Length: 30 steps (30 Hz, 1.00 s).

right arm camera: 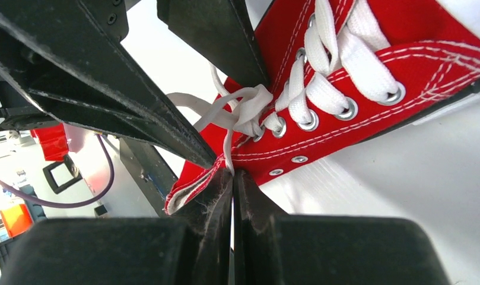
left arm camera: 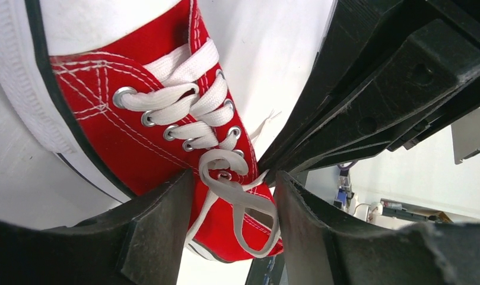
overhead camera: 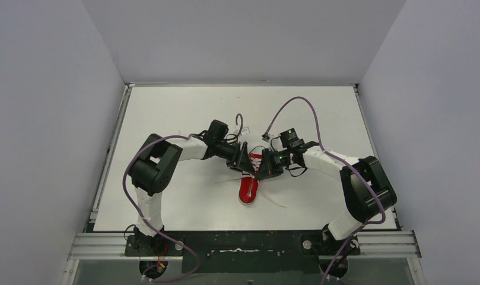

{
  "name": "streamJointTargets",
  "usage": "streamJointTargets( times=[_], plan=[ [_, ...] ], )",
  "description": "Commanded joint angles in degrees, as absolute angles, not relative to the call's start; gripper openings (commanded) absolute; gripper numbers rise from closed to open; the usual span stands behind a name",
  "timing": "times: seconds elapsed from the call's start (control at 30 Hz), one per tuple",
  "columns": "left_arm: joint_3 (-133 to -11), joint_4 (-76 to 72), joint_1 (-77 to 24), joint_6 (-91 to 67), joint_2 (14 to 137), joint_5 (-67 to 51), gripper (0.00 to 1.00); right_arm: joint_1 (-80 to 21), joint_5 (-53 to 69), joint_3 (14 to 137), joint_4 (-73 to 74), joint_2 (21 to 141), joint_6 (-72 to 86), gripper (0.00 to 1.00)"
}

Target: Tie the shoes

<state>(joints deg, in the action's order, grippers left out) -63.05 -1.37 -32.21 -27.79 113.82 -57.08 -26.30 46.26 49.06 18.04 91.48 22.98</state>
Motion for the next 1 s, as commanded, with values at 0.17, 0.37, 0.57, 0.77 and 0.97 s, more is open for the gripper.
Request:
streamJointTargets(
  times=[0.17, 0.37, 0.57, 0.77, 0.97],
  plan=[
    [-63.6, -3.1, -32.2, -27.2, 114.5, -59.8, 0.15, -26.4, 45.4, 49.0, 15.7, 89.9, 23.9, 0.0],
    [-59.9, -12.3, -30.7, -33.4, 111.0, -60.1, 0.0, -26.5, 45.5, 49.9, 15.8, 88.6, 25.1, 0.01],
    [-57.2, -15.9, -30.2, -35.8, 107.7, -60.9, 0.0, -26.7, 44.6, 50.6, 15.9, 87.4, 26.4, 0.04],
    [-55.6, -17.9, -29.8, -37.0, 105.9, -60.1, 0.0, -27.3, 44.3, 51.7, 14.9, 88.0, 27.9, 0.09],
    [-55.4, -18.6, -29.5, -37.4, 105.7, -59.5, 0.0, -26.7, 41.0, 54.3, 17.2, 86.5, 27.2, 0.34]
  ],
)
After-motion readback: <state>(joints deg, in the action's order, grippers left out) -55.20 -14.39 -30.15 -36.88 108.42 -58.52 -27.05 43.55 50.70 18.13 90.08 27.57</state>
